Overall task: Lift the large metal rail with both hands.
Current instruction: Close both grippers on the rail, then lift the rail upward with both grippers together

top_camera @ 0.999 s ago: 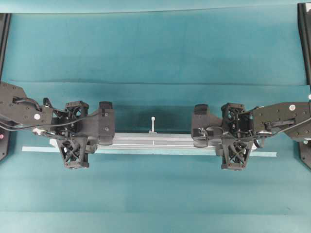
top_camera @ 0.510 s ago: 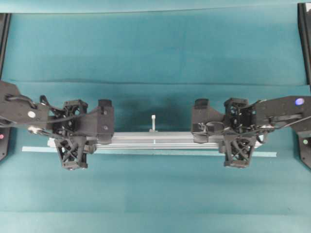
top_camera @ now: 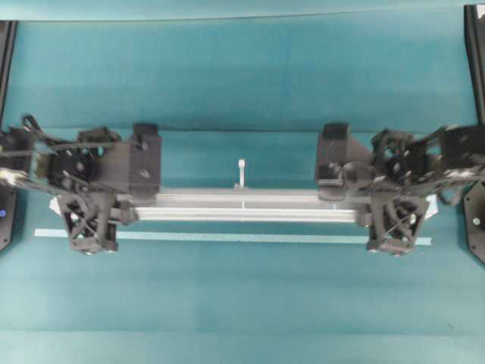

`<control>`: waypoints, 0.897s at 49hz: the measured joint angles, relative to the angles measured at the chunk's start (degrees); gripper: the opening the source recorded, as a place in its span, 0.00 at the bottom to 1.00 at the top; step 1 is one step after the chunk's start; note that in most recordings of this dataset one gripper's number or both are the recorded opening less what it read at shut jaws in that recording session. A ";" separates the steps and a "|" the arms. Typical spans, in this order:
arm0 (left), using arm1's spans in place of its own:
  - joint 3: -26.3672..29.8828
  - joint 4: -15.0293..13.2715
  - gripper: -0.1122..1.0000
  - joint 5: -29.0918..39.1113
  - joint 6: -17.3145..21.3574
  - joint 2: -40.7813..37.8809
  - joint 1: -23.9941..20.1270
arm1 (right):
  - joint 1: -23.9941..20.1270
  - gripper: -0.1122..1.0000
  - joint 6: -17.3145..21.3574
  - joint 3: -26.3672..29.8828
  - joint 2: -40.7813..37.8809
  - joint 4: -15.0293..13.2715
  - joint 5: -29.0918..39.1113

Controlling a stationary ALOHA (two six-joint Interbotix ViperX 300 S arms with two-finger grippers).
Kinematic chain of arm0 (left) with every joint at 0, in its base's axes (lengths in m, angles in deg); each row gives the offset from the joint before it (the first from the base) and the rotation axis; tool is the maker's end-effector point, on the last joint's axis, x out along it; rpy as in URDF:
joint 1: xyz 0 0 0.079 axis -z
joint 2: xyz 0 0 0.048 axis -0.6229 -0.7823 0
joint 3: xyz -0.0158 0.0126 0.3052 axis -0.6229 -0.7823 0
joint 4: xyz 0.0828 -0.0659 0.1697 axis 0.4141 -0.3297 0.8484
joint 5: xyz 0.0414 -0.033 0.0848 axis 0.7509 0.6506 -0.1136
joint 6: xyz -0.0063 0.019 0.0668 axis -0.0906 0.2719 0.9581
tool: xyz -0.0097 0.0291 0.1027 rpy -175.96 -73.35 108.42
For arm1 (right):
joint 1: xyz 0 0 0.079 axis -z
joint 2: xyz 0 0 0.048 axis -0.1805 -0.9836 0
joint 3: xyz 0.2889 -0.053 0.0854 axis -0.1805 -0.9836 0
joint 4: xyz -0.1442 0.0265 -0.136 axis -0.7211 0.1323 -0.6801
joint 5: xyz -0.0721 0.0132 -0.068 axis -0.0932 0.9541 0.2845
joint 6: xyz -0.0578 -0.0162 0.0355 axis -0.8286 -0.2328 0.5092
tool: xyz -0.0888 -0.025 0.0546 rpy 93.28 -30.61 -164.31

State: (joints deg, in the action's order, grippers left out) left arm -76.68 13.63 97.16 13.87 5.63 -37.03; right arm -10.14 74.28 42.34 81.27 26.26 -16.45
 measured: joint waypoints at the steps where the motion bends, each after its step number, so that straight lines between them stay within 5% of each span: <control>1: 0.44 0.00 0.43 0.53 0.00 0.18 0.00 | 0.00 0.45 0.00 0.44 0.26 0.00 0.44; 12: 6.33 -0.26 0.43 6.86 0.09 1.05 0.62 | 0.00 0.45 0.09 6.68 1.41 2.02 7.12; 44: 29.36 -0.26 0.43 26.89 0.26 -0.53 0.70 | 0.26 0.45 0.79 27.25 0.88 1.49 25.05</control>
State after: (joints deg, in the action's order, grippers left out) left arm -47.33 13.36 124.05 14.14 5.11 -36.33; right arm -9.87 75.07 69.59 82.15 27.76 8.60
